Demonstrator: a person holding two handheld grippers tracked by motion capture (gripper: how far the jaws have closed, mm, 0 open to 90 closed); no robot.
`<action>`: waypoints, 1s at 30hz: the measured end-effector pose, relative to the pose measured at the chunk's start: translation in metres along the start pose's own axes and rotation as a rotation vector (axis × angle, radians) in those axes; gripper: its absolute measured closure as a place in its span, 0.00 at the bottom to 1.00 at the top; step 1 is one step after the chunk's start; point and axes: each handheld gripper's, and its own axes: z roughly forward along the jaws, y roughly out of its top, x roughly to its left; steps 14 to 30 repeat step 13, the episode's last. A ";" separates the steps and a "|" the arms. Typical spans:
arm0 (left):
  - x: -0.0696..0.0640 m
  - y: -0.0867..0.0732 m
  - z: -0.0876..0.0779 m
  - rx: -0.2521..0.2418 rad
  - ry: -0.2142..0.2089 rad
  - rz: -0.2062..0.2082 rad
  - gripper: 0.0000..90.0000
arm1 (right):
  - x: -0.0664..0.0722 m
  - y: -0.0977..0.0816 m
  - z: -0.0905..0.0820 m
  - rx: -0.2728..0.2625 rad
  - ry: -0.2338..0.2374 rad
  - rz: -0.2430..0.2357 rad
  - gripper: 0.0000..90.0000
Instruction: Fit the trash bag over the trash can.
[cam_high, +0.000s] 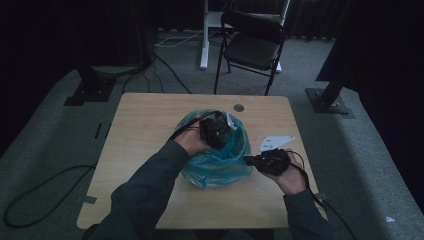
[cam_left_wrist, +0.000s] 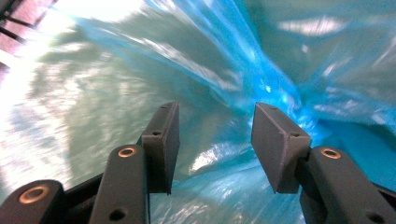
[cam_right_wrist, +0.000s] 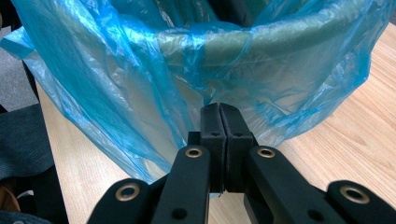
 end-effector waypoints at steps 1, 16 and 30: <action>0.002 -0.002 -0.006 -0.034 -0.002 -0.020 0.57 | 0.000 0.000 0.000 -0.002 0.000 0.000 0.99; 0.021 -0.048 -0.063 -0.464 0.031 -0.269 0.58 | -0.001 -0.001 -0.001 -0.009 -0.003 0.004 0.98; 0.021 -0.048 -0.063 -0.464 0.031 -0.269 0.58 | -0.001 -0.001 -0.001 -0.009 -0.003 0.004 0.98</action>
